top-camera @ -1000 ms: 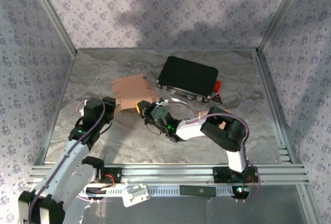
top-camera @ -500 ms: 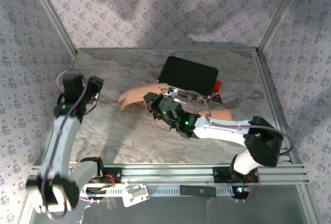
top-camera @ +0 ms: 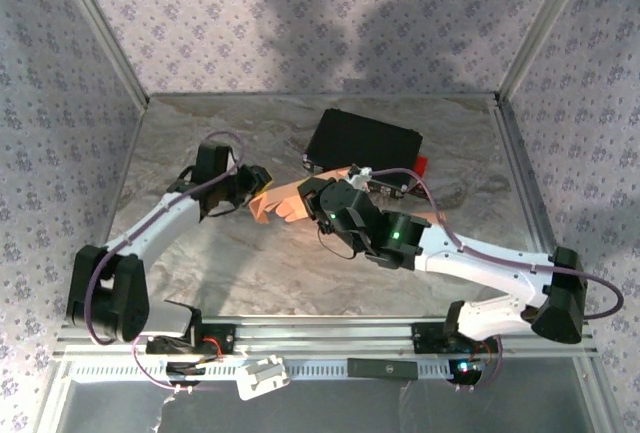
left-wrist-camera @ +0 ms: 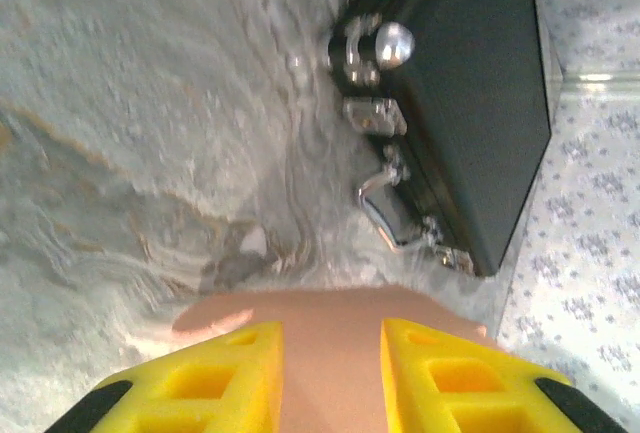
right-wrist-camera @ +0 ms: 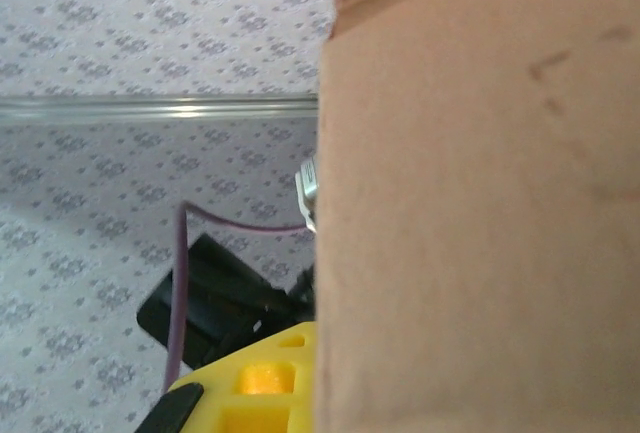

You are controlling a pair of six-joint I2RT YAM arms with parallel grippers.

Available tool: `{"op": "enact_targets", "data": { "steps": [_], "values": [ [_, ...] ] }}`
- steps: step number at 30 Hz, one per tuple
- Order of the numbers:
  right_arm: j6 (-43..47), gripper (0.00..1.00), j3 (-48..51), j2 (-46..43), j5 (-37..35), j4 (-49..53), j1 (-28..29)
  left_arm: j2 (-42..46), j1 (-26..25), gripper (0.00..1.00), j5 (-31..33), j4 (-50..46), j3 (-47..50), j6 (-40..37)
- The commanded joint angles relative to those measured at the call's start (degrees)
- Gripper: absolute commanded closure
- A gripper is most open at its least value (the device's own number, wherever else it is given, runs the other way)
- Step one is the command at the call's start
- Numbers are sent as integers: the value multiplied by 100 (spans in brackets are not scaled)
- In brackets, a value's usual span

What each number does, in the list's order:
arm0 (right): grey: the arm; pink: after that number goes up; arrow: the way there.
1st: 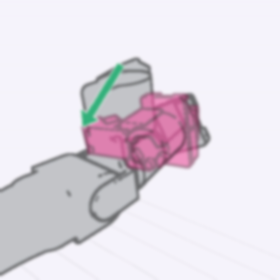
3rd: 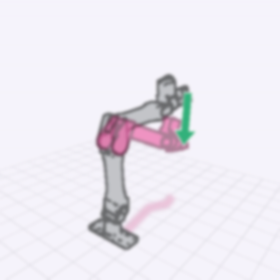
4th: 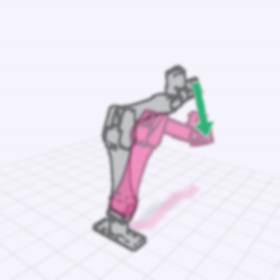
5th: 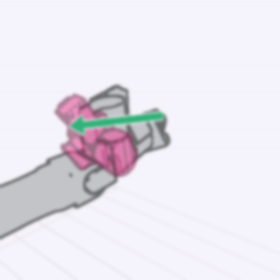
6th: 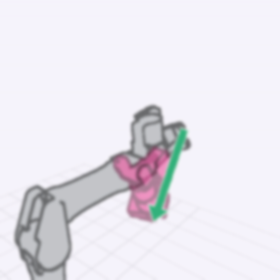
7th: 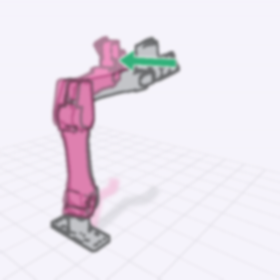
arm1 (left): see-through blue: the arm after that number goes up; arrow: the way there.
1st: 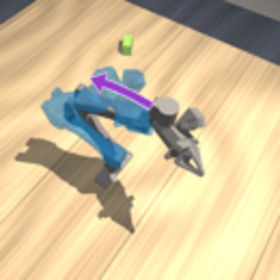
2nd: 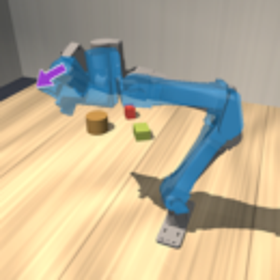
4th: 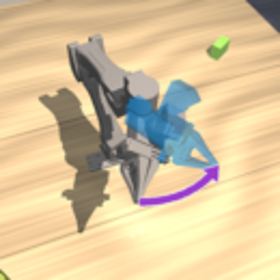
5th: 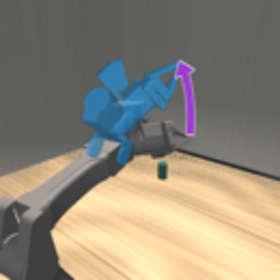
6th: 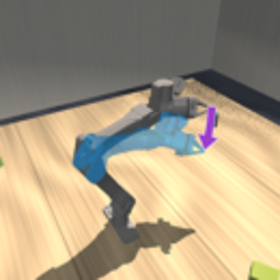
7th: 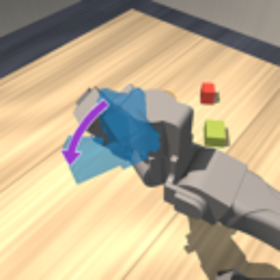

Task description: Fold the paper box

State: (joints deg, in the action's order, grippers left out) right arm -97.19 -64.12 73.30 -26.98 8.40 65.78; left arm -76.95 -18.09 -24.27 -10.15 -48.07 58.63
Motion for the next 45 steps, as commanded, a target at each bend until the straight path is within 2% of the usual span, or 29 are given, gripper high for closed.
{"op": "enact_targets", "data": {
  "steps": [1, 6, 8, 10, 12, 16, 18, 20, 26, 29, 33, 39, 45],
  "values": [
    [-623, 100, -154, -38, -270, 1022, -29, 266, -160, 69, -162, 365, 415, 270],
    [-850, 100, -12, 181, 242, 553, -572, 932, 214, 63, 158, -301, 570, -13],
    [-883, 100, -20, 211, 445, 429, -746, 1077, 379, 61, 141, -234, 646, -88],
    [-932, 100, -50, 159, 410, 456, -802, 925, 587, 63, -266, 275, 784, -4],
    [-987, 100, -128, 115, 404, 549, -859, 558, 825, 67, -873, 1398, 1052, 380],
    [-1246, 100, -187, 91, 575, 626, -1018, -274, 876, 69, -1081, 2360, 810, 431],
    [-1448, 100, -124, 50, 680, 548, -1142, -860, 856, 70, -1398, 3665, 808, 955],
    [-1608, 100, -131, -13, 649, 606, -1200, -1333, 785, 72, -1514, 4379, 704, 1317],
    [-1924, 100, -213, -101, 933, 659, -1574, -2125, 349, 73, -1426, 5606, 471, 1859],
    [-2115, 100, -110, -99, 1159, 464, -1785, -2358, 104, 73, -1332, 5877, 317, 1955],
    [-2305, 100, 1, -123, 1332, 320, -2024, -2694, -33, 74, -1267, 6931, 476, 2529],
    [-2544, 100, 181, -83, 1583, -33, -2412, -2810, -223, 76, -846, 8086, 1041, 3029],
    [-2711, 100, 360, 0, 1807, -373, -2617, -2838, -445, 74, -556, 8565, 1165, 3154]
  ]
}}
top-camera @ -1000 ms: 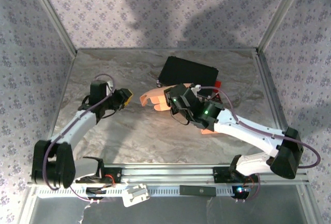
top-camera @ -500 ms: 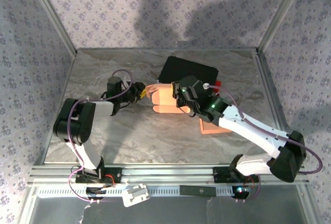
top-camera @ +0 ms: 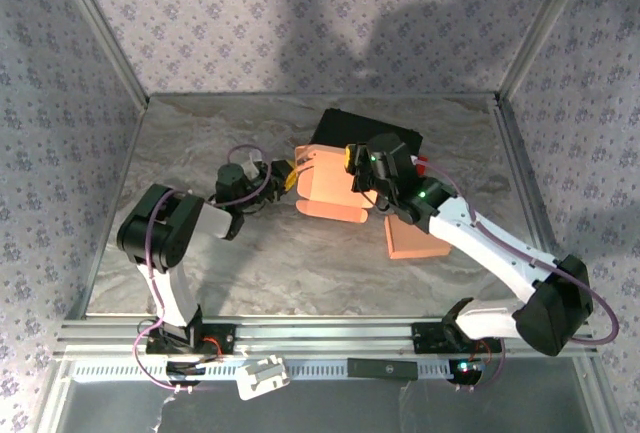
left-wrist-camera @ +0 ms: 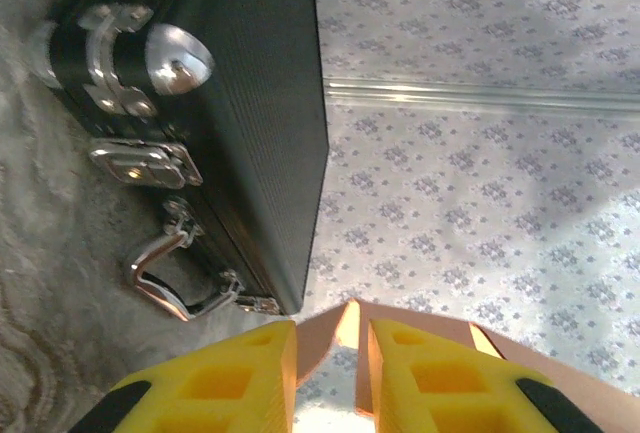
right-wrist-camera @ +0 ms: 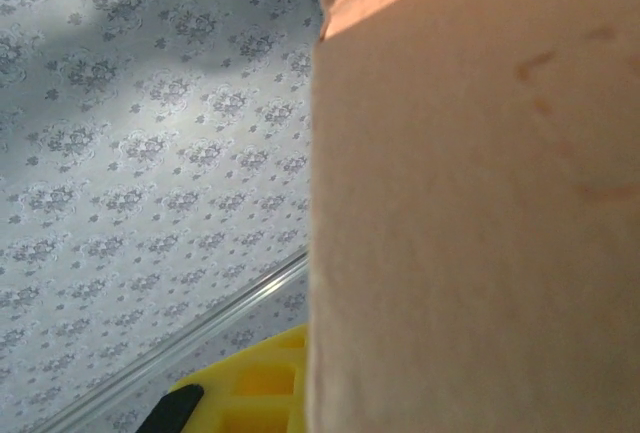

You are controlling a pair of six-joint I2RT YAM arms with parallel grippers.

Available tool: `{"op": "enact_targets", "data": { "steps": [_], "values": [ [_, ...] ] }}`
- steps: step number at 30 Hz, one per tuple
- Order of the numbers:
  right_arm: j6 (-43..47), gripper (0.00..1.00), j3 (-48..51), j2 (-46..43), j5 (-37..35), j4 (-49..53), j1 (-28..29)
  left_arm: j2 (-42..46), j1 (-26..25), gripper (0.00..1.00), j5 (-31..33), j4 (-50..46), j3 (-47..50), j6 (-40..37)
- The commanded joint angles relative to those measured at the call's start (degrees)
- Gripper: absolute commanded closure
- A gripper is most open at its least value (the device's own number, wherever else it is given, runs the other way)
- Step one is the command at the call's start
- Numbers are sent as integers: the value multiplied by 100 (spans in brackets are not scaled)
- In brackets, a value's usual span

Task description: Fold the paper box

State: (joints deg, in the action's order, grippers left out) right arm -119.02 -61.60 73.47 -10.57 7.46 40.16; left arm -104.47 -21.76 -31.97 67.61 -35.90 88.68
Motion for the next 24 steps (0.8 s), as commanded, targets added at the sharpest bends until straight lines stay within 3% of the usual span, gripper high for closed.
{"op": "enact_targets", "data": {
  "steps": [1, 15, 24],
  "values": [
    [-541, 100, 126, -25, 178, -282, -76, -106, -110, 74, 233, 799, -70, 162],
    [-561, 100, 204, -35, 300, -362, -366, -77, -621, 72, 698, 1070, 132, 159],
    [-563, 100, 228, -42, 392, -381, -412, 287, -622, 55, 825, 790, 549, -73]
  ]
}}
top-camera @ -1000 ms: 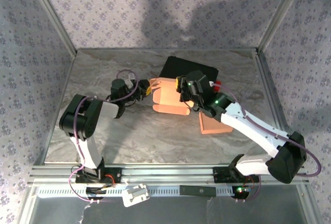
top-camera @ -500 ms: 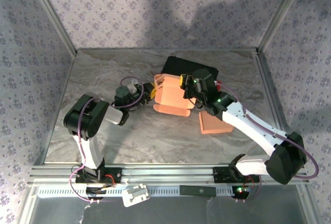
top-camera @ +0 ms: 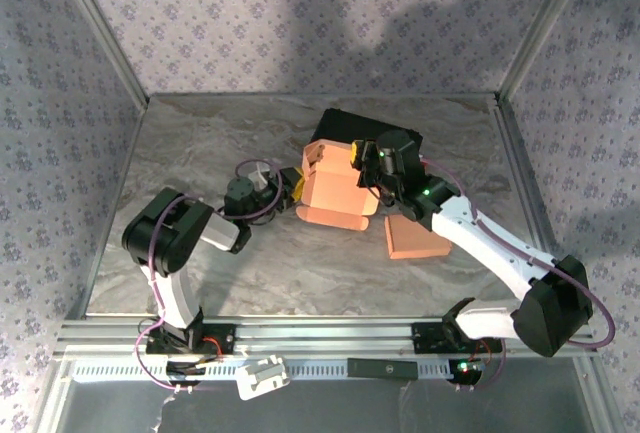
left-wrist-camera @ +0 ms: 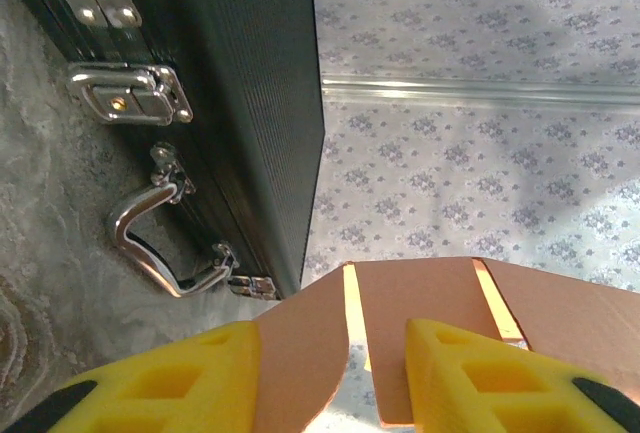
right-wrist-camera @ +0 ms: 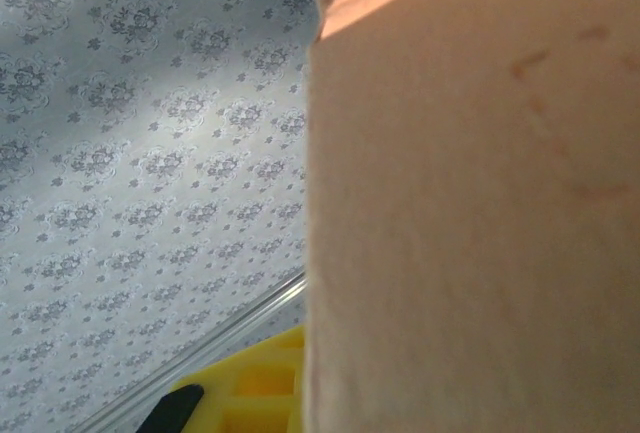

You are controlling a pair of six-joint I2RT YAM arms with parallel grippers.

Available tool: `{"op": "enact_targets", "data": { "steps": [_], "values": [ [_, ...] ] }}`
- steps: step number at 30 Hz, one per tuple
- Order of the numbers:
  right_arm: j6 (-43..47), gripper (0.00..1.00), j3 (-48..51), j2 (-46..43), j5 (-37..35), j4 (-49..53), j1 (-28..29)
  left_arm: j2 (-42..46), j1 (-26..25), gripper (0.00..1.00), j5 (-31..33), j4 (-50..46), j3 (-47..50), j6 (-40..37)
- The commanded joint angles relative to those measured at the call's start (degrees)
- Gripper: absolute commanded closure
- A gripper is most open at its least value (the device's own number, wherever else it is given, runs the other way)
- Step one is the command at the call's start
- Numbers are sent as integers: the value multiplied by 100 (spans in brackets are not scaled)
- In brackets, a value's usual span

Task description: Fold the paper box

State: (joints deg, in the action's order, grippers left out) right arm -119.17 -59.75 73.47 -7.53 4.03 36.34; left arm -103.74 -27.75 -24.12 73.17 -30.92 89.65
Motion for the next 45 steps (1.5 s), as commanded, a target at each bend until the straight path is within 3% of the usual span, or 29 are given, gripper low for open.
{"op": "enact_targets", "data": {
  "steps": [1, 7, 18, 22, 36, 45],
  "values": [
    [-545, 100, 47, -59, 92, -30, -22, 193, 6, 53, 24, 264, 80, -139],
    [-545, 100, 90, -167, 72, 5, -56, -48, 68, 46, -98, 749, 191, 188],
    [-553, 100, 149, -229, 146, -28, -143, 150, 90, 41, -241, 425, 259, 747],
    [-554, 100, 127, -197, 204, -53, -163, 372, 34, 38, -393, -261, 136, 382],
    [-563, 100, 162, -88, 345, -220, -202, 439, -332, 34, -452, -605, -59, -165],
    [-437, 100, 274, -52, 399, -218, -135, 1380, -280, 34, -493, -2573, -64, -1099]
  ]
}}
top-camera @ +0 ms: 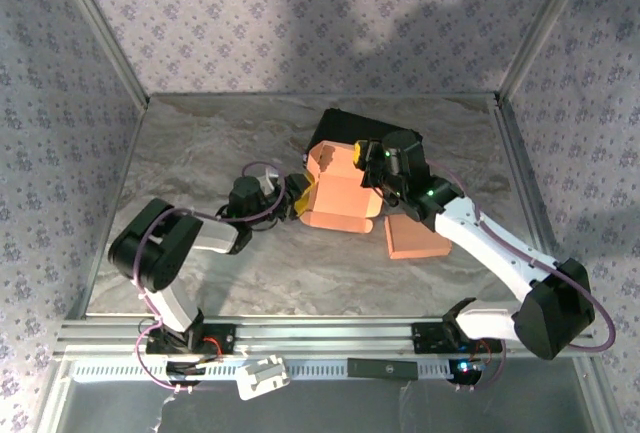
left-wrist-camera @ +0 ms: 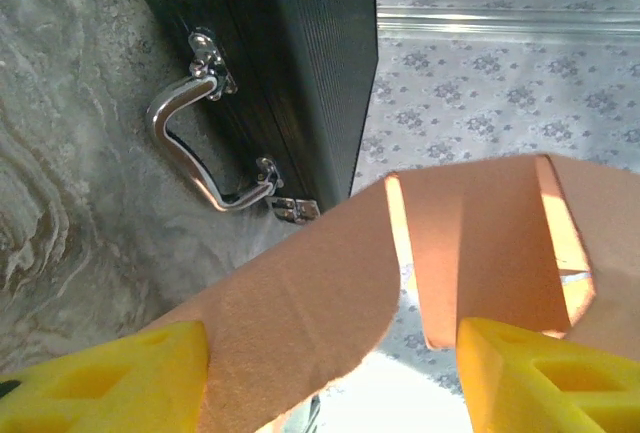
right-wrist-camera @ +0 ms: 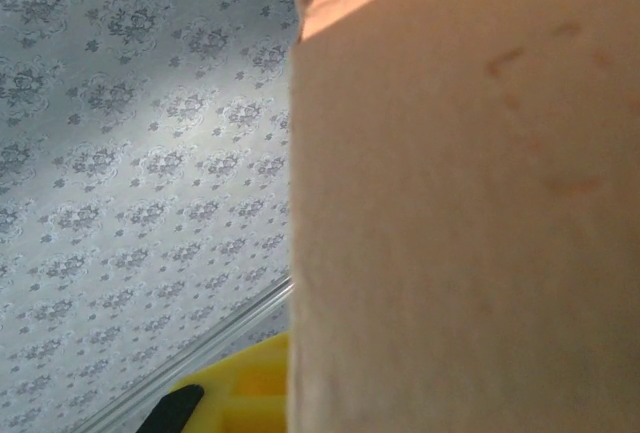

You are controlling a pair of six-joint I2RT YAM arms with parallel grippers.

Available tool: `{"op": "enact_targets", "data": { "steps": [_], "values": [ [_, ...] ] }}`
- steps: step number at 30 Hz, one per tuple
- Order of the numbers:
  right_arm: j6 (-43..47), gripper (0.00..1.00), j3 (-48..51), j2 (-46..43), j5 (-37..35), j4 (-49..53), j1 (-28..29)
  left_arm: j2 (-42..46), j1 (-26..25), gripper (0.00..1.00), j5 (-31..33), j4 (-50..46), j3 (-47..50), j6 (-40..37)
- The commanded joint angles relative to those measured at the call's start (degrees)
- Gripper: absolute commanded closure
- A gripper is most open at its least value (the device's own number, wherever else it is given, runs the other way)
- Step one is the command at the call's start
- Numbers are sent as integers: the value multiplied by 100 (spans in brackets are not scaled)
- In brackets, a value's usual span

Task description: Fold the paper box

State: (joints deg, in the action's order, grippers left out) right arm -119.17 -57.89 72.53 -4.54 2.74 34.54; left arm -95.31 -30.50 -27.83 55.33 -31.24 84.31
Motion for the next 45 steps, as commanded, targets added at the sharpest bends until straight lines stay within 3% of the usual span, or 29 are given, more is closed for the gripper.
{"op": "enact_targets", "data": {
  "steps": [1, 7, 10, 16, 23, 29, 38, 45],
  "values": [
    [-383, 100, 101, 29, 72, -60, 76, 858, 22, 33, -22, -1335, 1, -754],
    [-143, 100, 57, -60, -328, 167, 396, 2882, 93, 27, 1134, -5223, -123, -1786],
    [-10, 100, -67, 66, -416, 195, 562, 3763, 317, 27, 1470, -6158, -36, -1829],
    [103, 100, -65, 616, -404, -168, 1011, 4809, 936, 28, 1321, -7463, -448, -2215],
    [535, 100, -528, 1294, -483, -248, 1514, 5197, 1604, 29, 913, -7823, -431, -2410],
    [975, 100, -995, 2122, -8, -424, 1648, 5203, 1960, 28, 722, -8044, -444, -2675],
    [1887, 100, -829, 2584, 98, -944, 1673, 5100, 2227, 28, 525, -8196, -469, -3064],
    [1889, 100, -328, 2821, 297, -1653, 1584, 4962, 2349, 29, 434, -8165, -463, -3238]
  ]
}}
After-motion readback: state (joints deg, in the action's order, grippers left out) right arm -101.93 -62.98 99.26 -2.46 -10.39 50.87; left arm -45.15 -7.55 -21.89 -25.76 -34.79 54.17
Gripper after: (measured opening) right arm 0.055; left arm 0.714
